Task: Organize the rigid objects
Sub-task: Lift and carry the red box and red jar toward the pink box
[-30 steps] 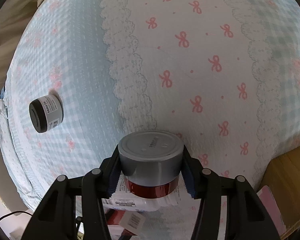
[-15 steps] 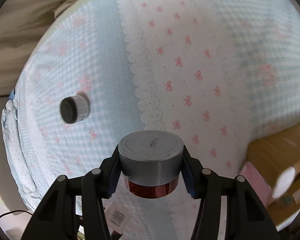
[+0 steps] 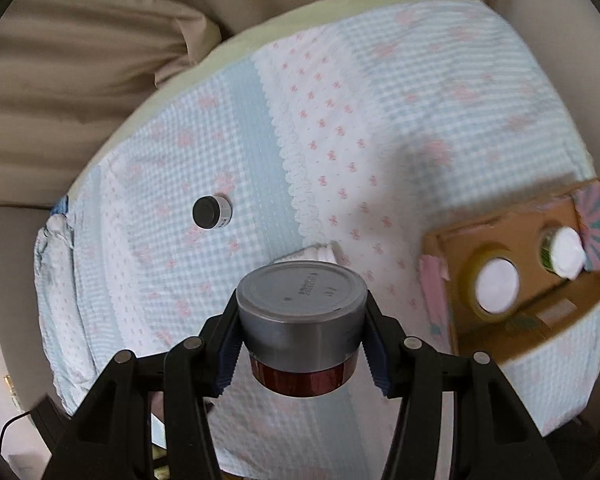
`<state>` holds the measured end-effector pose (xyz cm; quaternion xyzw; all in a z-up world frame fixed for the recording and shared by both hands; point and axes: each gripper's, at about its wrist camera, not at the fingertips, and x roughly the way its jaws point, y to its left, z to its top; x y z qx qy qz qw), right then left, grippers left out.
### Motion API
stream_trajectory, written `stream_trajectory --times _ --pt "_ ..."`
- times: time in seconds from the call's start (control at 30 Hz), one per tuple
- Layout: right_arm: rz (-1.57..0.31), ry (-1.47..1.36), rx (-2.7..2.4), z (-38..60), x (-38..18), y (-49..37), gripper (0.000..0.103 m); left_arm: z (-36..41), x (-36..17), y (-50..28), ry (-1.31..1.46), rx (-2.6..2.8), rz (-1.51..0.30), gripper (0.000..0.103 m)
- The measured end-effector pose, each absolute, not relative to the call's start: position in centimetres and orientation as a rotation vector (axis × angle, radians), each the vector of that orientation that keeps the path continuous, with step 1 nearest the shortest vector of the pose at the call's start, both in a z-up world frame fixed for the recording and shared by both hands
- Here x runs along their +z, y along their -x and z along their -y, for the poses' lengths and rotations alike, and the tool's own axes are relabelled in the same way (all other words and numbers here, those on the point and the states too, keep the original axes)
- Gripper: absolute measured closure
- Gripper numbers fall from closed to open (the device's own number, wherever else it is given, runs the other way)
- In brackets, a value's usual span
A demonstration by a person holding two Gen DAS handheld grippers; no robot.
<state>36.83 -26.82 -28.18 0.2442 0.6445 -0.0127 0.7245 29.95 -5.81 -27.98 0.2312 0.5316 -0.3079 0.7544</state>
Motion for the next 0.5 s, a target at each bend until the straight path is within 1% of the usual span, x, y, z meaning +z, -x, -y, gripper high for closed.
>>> stream_trajectory --times 0.2,0.37,0.5 --pt "-1.379 -0.543 -0.030 30.6 -24.6 -32.3 0.053 8.0 -24.2 -28.5 -0.508 -0.662 -1.127 0.062" --pt "-1.374 -0.534 -0.003 34.0 -23.5 -29.0 0.053 11.4 -22.1 -26.8 -0.467 -0.634 -1.111 0.062" --pt "-1.381 -0.505 0.034 37.5 -22.9 -27.1 0.053 15.3 -21.4 -25.6 -0.403 -0.603 -1.123 0.062"
